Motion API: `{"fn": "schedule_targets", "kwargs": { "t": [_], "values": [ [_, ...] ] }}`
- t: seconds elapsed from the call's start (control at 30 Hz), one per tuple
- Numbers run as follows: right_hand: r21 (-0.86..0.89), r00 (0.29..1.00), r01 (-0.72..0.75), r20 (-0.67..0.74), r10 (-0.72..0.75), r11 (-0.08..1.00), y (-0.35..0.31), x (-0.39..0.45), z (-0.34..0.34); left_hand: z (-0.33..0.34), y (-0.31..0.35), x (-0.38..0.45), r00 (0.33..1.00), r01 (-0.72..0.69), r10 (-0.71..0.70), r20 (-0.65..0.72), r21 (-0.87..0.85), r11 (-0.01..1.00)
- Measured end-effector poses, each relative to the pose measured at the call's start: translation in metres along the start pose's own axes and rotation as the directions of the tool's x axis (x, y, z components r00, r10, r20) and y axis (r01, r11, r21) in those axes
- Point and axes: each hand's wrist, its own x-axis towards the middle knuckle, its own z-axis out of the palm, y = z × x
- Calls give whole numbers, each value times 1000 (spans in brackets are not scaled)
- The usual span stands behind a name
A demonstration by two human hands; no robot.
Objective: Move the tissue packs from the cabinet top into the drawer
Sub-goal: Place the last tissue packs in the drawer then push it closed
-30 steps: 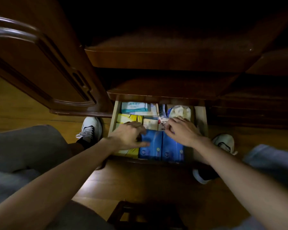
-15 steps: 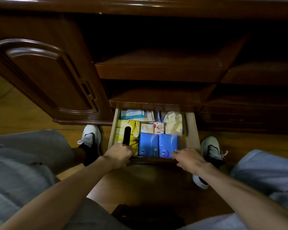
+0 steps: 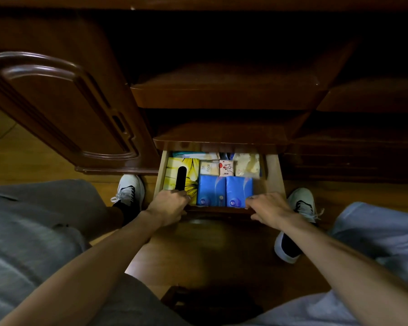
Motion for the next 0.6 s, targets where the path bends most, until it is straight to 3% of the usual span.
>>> {"fn": "schedule_targets", "kwargs": {
  "t": [0.6],
  "values": [
    [132,990,-98,-85,109,986,8,24,18,21,-10,23,991,112,-117,-71,-60,992]
  ]
}}
